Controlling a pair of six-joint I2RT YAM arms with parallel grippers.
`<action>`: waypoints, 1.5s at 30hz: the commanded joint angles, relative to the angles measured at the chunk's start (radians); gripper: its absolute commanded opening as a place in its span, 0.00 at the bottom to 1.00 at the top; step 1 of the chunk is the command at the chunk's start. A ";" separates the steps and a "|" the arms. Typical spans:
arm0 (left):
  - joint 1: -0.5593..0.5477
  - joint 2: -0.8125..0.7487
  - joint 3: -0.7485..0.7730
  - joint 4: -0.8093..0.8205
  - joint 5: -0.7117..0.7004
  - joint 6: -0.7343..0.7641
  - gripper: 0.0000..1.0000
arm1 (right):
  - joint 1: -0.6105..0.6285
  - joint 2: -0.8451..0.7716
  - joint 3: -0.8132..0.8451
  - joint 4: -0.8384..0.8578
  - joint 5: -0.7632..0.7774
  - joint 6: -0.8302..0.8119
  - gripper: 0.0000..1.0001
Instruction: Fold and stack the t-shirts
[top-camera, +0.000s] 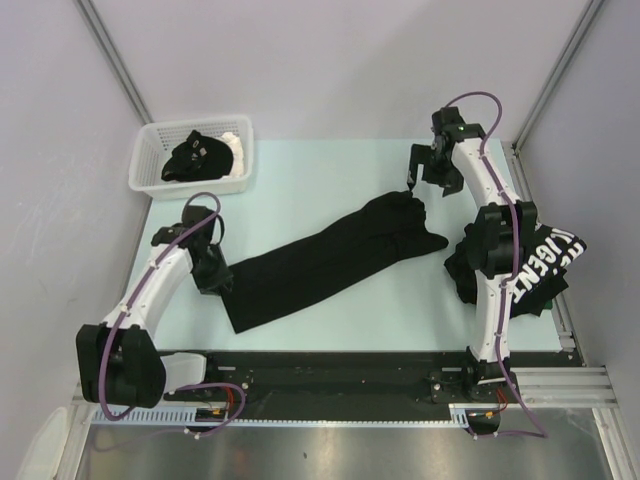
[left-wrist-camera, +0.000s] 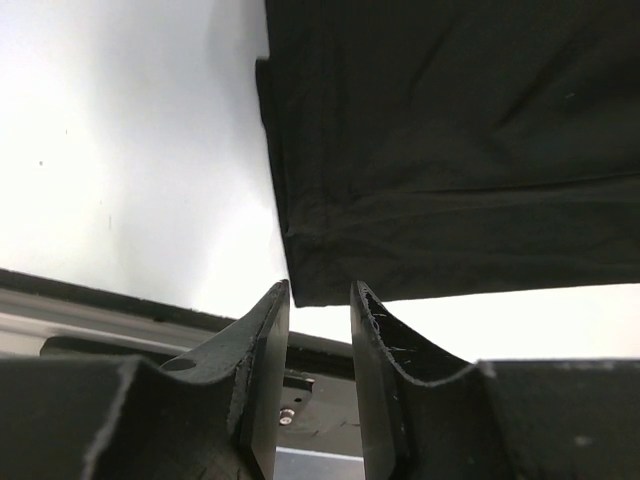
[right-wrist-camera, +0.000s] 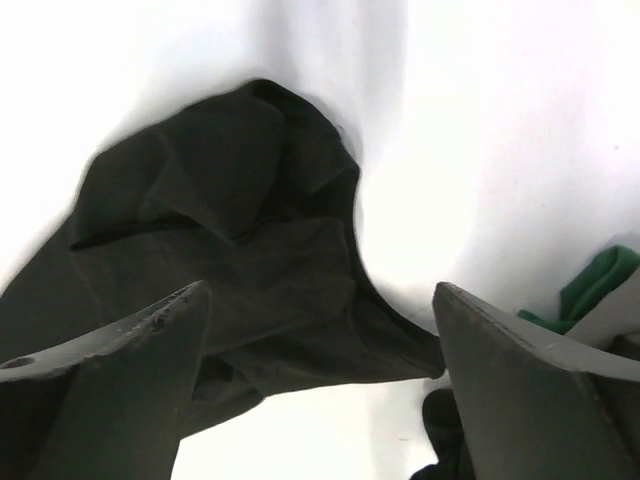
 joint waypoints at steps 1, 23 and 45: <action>-0.010 0.029 0.057 0.039 0.009 -0.025 0.36 | 0.031 0.023 0.087 -0.003 -0.053 0.006 1.00; -0.026 -0.043 0.049 0.048 0.035 -0.014 0.35 | 0.235 0.168 0.170 0.084 -0.128 0.057 0.77; -0.025 -0.058 0.060 0.034 0.033 -0.008 0.34 | 0.252 0.198 0.106 0.087 -0.139 0.048 0.49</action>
